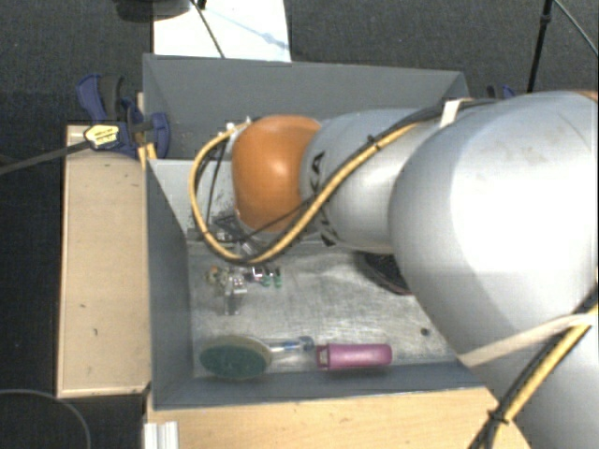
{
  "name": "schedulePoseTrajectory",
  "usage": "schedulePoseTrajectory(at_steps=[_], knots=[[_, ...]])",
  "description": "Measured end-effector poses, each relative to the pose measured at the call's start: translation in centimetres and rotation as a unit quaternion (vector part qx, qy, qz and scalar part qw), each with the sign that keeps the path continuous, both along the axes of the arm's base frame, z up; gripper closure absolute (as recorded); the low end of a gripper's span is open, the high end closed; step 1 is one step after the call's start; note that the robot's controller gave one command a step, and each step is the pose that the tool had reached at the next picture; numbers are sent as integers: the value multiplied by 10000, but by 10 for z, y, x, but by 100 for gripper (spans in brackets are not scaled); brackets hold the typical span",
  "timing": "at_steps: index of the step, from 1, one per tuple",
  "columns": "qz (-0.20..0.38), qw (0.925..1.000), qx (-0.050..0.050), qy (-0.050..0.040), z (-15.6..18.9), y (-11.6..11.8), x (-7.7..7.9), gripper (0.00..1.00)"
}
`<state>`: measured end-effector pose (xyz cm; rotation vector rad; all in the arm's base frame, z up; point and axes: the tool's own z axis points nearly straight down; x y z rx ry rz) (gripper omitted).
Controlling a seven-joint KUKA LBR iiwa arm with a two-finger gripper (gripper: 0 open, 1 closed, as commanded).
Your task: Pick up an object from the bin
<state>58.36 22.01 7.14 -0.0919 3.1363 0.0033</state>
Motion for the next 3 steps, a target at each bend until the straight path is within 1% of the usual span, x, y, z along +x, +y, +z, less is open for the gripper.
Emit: schedulePoseTrajectory(at_steps=[1, 2, 3], knots=[[-9, 10000, 7, -13, 1, 0, 1, 100], [-17, 10000, 11, -34, 89, 1, 4, 100], [-21, 10000, 7, -20, 127, 1, 6, 100]])
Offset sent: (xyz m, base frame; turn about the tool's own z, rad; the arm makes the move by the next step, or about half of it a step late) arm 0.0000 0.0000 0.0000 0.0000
